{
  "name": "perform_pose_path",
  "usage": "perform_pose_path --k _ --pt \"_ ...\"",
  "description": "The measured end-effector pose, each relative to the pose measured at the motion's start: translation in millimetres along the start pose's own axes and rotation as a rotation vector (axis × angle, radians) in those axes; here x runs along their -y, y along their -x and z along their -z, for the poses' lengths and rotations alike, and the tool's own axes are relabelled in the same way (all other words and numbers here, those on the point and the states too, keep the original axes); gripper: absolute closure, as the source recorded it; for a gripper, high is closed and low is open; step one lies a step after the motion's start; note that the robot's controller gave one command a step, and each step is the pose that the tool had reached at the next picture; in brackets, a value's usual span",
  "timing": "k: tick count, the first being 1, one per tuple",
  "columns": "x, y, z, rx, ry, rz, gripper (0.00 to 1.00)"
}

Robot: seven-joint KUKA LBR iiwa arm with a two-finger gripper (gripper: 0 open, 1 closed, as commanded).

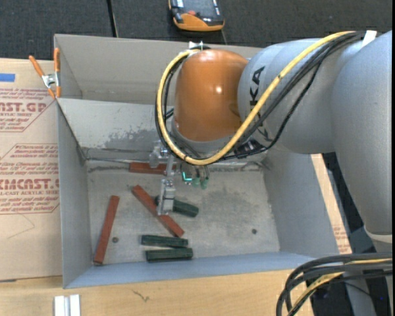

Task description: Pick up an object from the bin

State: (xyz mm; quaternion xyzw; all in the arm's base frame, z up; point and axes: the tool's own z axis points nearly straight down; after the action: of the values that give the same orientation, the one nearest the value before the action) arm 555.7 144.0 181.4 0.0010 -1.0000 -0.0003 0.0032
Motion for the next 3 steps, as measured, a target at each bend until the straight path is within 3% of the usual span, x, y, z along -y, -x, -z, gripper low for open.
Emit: perform_pose_path --k 1,3 --pt "0.8 1.8 4.8 0.008 0.001 -0.002 0.00" --pt "30.4 3.4 -64.0 0.005 0.000 -0.189 0.00"
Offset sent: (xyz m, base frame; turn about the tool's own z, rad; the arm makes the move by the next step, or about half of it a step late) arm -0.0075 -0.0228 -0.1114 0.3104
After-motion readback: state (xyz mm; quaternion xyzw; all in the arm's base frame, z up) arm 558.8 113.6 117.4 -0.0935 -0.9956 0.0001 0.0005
